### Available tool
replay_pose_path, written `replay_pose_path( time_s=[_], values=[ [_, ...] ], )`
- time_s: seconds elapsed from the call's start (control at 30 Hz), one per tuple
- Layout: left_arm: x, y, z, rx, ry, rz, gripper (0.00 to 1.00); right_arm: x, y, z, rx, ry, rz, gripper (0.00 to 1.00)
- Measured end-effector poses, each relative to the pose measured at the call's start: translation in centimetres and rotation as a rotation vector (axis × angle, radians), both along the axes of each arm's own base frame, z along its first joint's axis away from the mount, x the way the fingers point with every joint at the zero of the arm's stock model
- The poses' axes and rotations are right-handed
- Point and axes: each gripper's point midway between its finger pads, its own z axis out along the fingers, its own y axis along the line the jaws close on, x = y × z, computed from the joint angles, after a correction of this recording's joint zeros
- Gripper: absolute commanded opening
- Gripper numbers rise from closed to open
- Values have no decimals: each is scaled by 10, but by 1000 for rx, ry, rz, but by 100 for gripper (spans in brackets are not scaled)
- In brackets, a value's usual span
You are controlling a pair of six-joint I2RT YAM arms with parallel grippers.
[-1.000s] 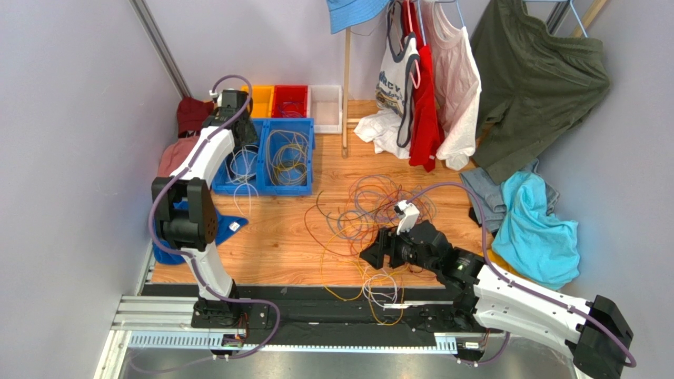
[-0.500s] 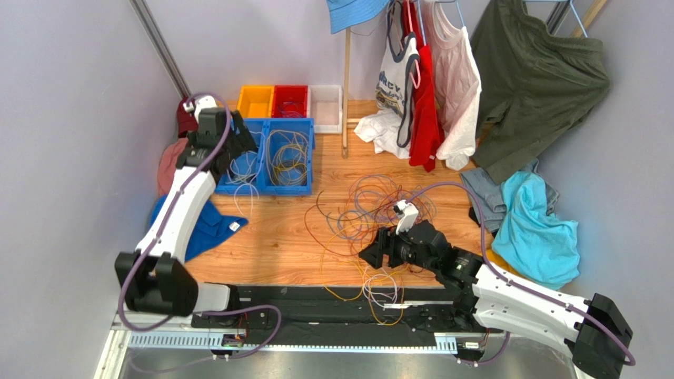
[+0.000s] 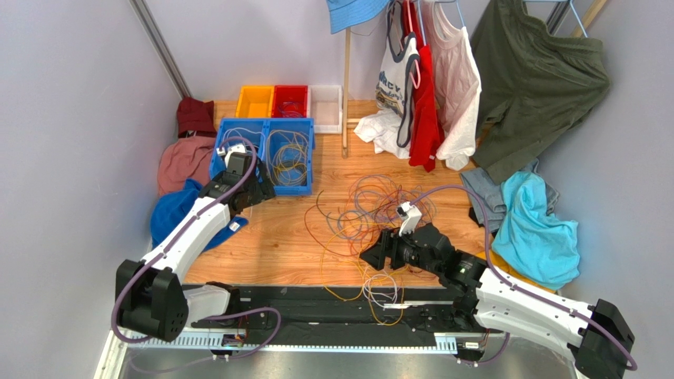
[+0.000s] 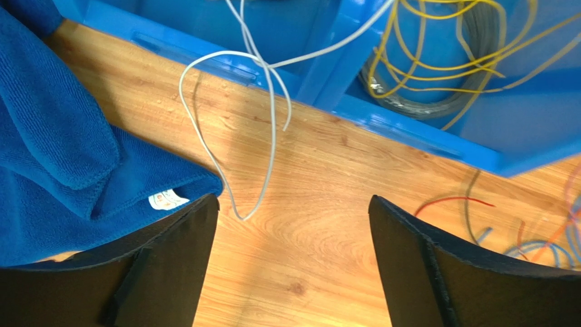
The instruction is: Untangle the cables
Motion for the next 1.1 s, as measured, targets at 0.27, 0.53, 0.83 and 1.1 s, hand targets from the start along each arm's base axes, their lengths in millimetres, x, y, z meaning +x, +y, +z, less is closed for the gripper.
replay_pose_path(
  time_s=[0.27, 0.53, 0.83, 1.1],
  values=[
    [8, 9, -29, 22, 74, 53, 59, 0, 0, 6, 22, -7, -4, 71],
    [15, 16, -33, 7, 66, 97, 0, 0, 0, 6, 21, -7, -4, 71],
    [10, 24, -23, 26, 64, 115, 0, 0, 0, 6, 22, -8, -4, 71],
    [60, 35, 127, 10, -271, 157, 0, -1, -1, 6, 22, -9, -3, 71]
  ],
)
